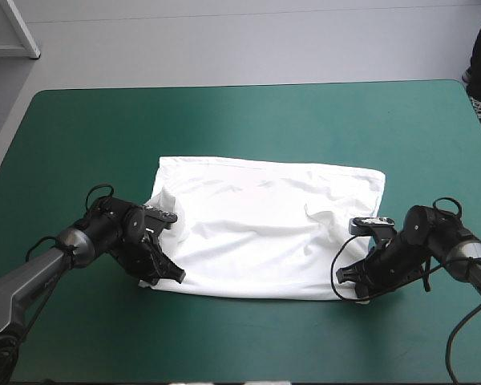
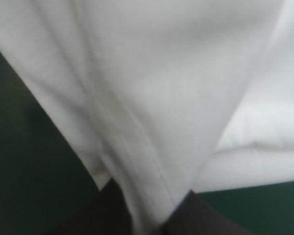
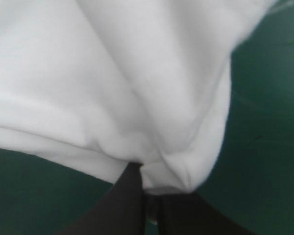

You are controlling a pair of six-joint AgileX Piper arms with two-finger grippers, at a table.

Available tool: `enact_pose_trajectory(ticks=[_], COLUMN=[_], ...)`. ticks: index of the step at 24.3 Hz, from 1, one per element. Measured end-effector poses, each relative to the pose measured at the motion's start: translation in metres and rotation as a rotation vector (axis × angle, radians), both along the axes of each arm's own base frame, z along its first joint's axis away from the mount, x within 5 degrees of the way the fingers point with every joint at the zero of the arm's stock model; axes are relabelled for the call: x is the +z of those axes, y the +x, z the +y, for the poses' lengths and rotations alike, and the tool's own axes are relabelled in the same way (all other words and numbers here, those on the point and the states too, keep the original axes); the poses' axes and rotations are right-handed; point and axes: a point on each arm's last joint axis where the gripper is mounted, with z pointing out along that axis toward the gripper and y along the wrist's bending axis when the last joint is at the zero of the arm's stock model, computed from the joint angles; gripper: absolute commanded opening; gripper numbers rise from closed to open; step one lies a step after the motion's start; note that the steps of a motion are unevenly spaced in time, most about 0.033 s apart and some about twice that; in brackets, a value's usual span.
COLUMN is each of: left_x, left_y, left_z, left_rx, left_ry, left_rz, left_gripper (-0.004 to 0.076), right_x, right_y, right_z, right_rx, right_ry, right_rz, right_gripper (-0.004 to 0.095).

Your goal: Fold the cloth

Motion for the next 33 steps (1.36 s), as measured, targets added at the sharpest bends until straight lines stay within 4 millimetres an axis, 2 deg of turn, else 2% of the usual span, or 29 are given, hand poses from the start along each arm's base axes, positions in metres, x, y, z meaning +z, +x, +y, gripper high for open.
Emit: enact_pose_trajectory(ticks=[5, 7, 13, 16, 18, 20, 24, 25, 28, 33], left_x=[0.003, 0.005, 0.028, 0.048, 0.064, 0.087, 0.109, 0.11, 0.112, 0.104], left_y=[0.001, 0.002, -0.009, 0.001, 0.009, 0.023, 0.048, 0.059, 0.082, 0.126], left_z=[0.003, 0.006, 0.007, 0.005, 0.003, -0.003, -0.013, -0.017, -0.024, -0.026], left_rx=[-0.005, -0.013, 0.006, -0.005, -0.009, -0.014, -0.026, -0.029, -0.028, 0.006], left_ry=[0.027, 0.047, -0.011, -0.026, -0.044, -0.071, -0.093, -0.093, -0.095, -0.086], left_rz=[-0.049, -0.09, -0.152, -0.209, -0.272, -0.352, -0.423, -0.427, -0.439, -0.439], left_gripper=[0.0021, 0.0021, 0.002, 0.0021, 0.0021, 0.0021, 0.0021, 0.0021, 0.0021, 0.0021], right_x=[0.003, 0.01, 0.035, 0.044, 0.051, 0.067, 0.095, 0.106, 0.121, 0.13], right_y=[-0.003, -0.007, -0.023, -0.023, -0.017, -0.006, 0.012, 0.021, 0.039, 0.076], right_z=[-0.005, -0.009, -0.007, 0.0, 0.001, 0.001, 0.002, 0.002, 0.002, 0.003], right_rx=[0.007, -0.006, -0.024, -0.017, -0.021, -0.035, -0.055, -0.056, -0.054, -0.058], right_ry=[-0.048, -0.079, -0.027, 0.058, 0.066, 0.075, 0.085, 0.081, 0.059, 0.01], right_rz=[-0.007, -0.028, -0.103, -0.134, -0.179, -0.278, -0.438, -0.489, -0.556, -0.626], right_gripper=[-0.0013, -0.0013, -0.0013, -0.0013, -0.0013, -0.0013, -0.0013, -0.0013, -0.0013, -0.0014])
